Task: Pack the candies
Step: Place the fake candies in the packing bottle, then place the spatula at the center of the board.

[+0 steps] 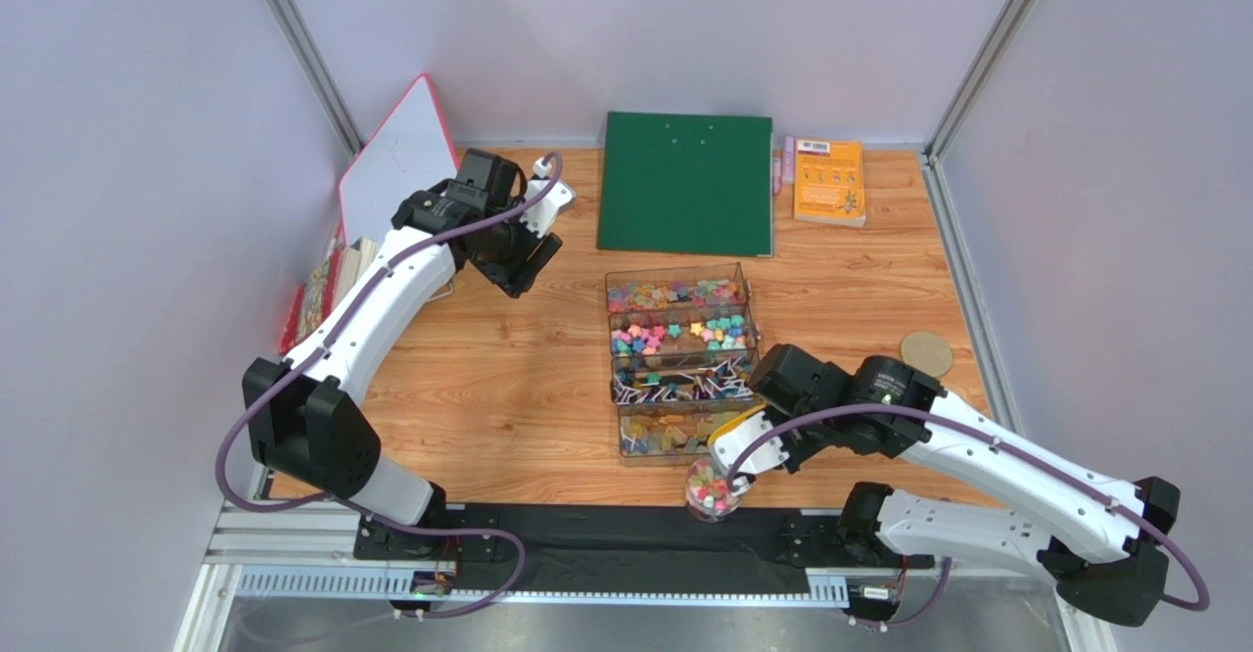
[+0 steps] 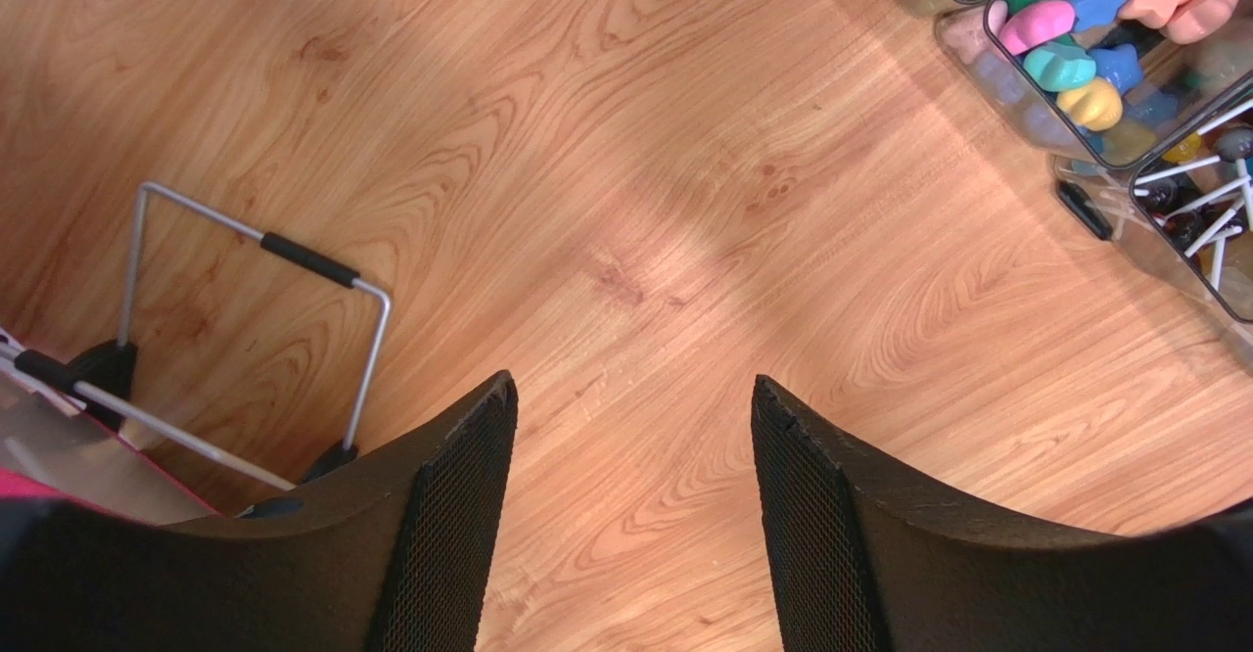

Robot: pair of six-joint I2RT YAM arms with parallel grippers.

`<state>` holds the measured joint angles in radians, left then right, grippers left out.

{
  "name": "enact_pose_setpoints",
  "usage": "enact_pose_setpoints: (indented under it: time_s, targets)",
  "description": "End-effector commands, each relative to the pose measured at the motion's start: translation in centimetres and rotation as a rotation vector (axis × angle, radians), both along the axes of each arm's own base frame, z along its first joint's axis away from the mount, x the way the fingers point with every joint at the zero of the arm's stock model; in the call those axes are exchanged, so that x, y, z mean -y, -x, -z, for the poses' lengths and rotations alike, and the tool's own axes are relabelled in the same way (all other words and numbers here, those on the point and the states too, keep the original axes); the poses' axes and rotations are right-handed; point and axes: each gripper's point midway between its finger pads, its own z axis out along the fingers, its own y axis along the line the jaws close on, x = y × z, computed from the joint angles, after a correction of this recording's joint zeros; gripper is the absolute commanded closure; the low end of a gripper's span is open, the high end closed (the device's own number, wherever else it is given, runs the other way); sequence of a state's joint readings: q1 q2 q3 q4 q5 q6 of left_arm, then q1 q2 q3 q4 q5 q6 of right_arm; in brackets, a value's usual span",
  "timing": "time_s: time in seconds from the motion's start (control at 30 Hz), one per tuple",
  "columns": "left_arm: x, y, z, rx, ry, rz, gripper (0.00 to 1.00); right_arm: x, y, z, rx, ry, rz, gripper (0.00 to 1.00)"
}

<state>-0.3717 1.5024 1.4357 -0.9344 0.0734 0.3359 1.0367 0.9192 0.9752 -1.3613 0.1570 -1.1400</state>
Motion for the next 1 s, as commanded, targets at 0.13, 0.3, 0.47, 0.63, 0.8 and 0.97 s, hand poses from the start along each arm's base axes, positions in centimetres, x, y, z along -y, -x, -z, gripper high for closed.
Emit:
enact_pose_setpoints:
  time_s: [0.13,0.3,0.47,0.63,0.8,0.97]
  targets:
    - [0.5,-1.0,-1.3,0.030,0.028,-0.012,0.34,5.8,2.7,-1.2,-0.043,0.167,-0.056,1.00]
    - [1.2,-0.7,-1.8,0.030,0.080,-0.015,0.34,5.1,1.6,-1.7,0.018,-0.017,0.112,1.00]
    - [3.3,0.5,0.5,-0.085,0.180,-0.045,0.39,5.4,-2.0,1.5,0.058,-0.222,0.466,1.00]
    - [4.7,0.1,2.5,-0.183,0.200,-0.062,0.46,5.5,-9.1,1.2,0.159,-0.434,0.777,1.00]
    - [5.6,-1.6,3.6,-0.191,0.173,-0.067,0.48,6.0,-17.6,-0.7,0.097,-0.674,1.090,1.00]
    - [5.9,-2.5,5.6,-0.232,0.147,-0.083,0.52,10.5,-24.9,-0.3,-0.002,-0.863,1.465,1.00]
